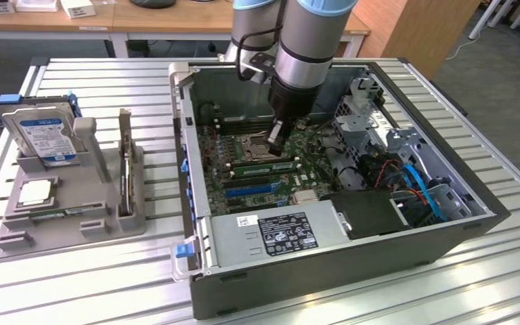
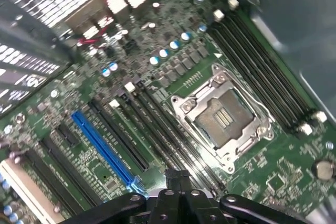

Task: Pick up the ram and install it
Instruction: 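Press down the ram until it locks into place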

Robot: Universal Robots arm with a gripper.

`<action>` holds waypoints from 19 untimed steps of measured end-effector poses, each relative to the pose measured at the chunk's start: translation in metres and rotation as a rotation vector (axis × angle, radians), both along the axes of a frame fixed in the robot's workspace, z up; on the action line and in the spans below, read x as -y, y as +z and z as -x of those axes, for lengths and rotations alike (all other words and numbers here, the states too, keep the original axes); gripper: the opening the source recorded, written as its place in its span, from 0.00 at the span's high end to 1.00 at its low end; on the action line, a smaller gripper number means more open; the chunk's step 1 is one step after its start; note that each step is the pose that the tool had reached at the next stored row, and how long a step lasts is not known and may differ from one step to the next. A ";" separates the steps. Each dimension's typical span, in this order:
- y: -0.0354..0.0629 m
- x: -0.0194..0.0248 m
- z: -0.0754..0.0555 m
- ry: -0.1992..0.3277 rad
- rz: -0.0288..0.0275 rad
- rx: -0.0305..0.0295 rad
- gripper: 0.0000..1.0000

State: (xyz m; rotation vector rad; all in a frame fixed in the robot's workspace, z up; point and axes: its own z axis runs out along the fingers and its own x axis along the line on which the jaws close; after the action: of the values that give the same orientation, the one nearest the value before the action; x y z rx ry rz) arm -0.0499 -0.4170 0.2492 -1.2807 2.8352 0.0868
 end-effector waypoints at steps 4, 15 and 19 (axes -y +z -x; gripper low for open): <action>-0.0007 0.0000 0.000 -0.072 0.0000 0.0001 0.89; -0.0032 0.0000 0.000 -0.272 0.0001 0.0000 0.89; -0.0042 0.0000 0.000 -0.345 0.0000 0.0000 0.89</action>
State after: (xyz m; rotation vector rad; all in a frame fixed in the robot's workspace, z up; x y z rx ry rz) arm -0.0498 -0.4170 0.2450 -0.7721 3.0046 0.0774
